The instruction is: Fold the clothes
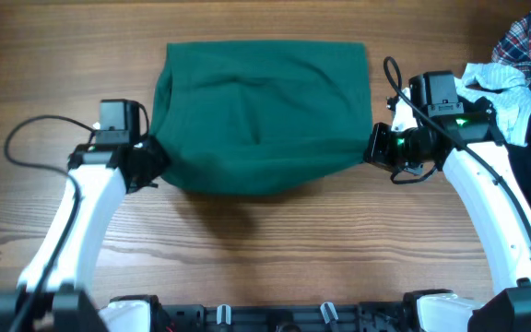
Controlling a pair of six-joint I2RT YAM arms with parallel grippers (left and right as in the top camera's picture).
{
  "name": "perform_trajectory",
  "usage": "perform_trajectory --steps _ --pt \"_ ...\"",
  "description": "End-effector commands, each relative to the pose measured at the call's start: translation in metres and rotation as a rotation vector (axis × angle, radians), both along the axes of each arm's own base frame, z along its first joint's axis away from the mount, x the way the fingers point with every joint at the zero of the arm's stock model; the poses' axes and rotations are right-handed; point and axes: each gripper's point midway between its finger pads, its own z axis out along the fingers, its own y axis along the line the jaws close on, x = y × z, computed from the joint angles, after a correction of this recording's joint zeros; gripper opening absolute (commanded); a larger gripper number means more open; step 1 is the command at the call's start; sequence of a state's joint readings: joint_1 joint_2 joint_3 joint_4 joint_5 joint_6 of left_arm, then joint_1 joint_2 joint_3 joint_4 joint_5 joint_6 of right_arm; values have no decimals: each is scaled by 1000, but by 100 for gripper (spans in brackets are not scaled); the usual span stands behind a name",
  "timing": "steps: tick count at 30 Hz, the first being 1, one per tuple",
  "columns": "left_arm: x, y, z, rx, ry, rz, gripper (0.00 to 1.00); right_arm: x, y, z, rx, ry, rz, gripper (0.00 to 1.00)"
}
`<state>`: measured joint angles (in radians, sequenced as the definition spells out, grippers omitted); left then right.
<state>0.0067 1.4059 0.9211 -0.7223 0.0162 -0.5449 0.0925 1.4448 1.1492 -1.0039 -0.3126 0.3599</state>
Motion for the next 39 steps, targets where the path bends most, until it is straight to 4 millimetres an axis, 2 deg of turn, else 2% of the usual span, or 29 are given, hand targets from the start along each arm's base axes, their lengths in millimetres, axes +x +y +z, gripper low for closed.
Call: perform_trajectory --steps 1,4,7,11,19,28,31,39 --pt "6 7 60 40 -195 0 4 1 -8 10 -34 -25 0 4" --pt "2 9 92 51 -303 7 4 0 -8 10 -32 -24 7 4" --pt "-2 12 111 70 -372 20 4 1 -7 14 -31 -37 8 4" --pt "-4 16 125 89 -423 35 4 5 -6 26 -26 -70 26 4" --pt "5 19 134 101 -474 44 4 14 -10 56 -39 -143 36 4" --pt "36 21 177 121 -687 44 4 56 -23 108 -59 -374 35 4" --pt "37 21 179 121 -699 45 4 55 -26 108 -85 -374 45 4" --pt "24 21 158 139 -596 17 4 33 -25 94 -80 -268 75 4"
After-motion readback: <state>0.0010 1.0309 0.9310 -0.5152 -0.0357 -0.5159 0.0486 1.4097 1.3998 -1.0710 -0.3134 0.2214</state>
